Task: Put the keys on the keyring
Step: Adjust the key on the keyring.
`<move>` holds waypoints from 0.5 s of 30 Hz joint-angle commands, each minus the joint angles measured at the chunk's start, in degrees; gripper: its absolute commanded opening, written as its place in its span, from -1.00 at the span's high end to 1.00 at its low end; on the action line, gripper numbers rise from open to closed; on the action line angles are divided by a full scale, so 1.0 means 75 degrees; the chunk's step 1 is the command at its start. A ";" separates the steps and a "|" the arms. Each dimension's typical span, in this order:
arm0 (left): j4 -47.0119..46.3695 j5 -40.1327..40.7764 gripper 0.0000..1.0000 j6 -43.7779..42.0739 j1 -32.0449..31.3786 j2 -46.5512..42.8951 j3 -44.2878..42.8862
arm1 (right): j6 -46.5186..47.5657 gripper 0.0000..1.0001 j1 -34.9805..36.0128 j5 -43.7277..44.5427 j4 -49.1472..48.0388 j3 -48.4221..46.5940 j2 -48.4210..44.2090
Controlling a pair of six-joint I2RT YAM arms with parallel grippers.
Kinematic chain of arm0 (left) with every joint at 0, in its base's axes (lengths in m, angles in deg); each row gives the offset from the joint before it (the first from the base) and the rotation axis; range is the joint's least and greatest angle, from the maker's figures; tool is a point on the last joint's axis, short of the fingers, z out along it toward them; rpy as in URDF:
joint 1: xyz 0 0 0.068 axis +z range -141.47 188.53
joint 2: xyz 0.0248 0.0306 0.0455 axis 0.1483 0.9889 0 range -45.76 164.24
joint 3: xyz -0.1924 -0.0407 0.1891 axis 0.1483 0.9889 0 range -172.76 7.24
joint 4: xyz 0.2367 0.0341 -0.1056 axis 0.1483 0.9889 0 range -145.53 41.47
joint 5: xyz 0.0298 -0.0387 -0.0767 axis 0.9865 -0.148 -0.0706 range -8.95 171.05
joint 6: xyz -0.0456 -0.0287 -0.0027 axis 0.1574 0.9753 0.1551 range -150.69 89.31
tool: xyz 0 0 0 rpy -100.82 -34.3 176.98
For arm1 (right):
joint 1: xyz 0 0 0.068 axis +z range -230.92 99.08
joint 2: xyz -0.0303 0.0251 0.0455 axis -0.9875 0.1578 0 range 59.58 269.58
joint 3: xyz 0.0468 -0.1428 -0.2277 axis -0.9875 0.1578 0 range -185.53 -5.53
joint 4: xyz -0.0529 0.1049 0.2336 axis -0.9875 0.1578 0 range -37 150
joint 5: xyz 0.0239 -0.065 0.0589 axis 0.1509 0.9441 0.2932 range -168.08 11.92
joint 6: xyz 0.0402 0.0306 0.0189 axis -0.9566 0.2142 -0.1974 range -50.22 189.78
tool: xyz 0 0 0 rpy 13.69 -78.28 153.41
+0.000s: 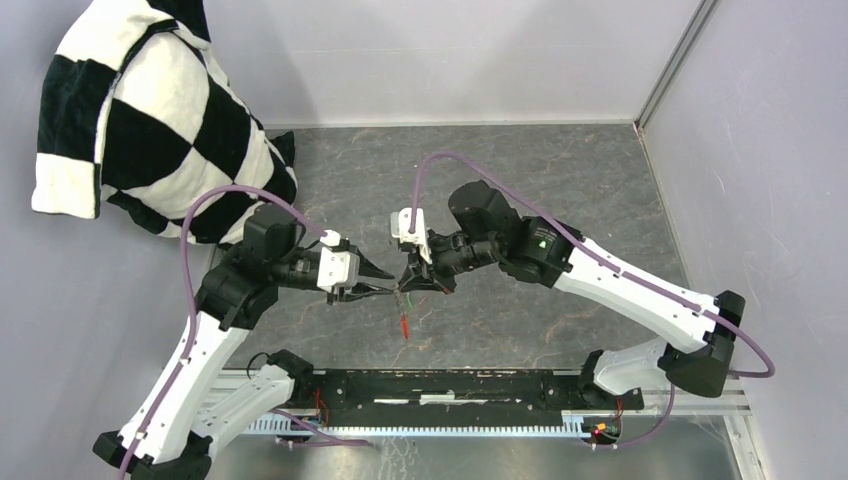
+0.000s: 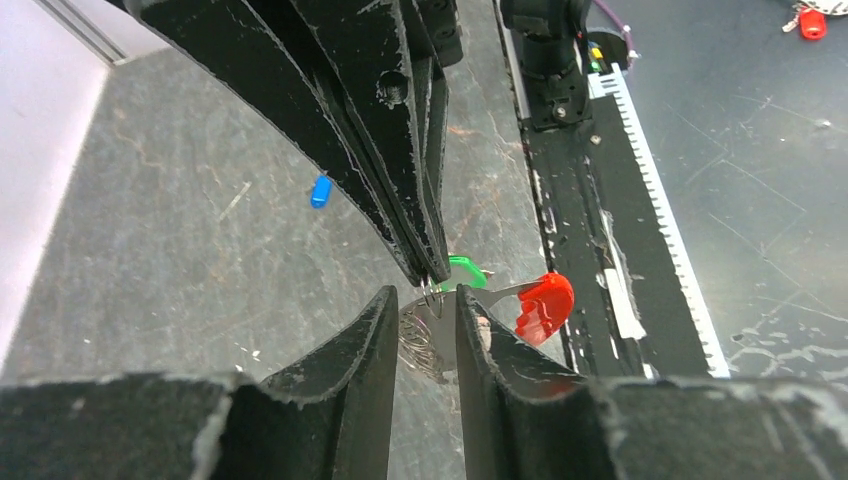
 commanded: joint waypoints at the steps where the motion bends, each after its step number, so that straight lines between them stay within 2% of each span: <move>1: 0.0813 0.0032 0.33 -0.0707 -0.0003 0.0196 -0.0394 | 0.0334 0.99 0.0211 0.0513 0.0600 -0.0798 0.0196; 8: 0.1193 0.0149 0.33 -0.1022 -0.0003 0.0389 -0.0557 | 0.0440 0.99 0.0408 0.0807 0.1169 -0.1575 0.0655; 15: 0.1200 0.0289 0.76 -0.1111 -0.0008 0.0419 -0.0600 | 0.0489 0.99 0.0539 0.1015 0.1523 -0.1962 0.0909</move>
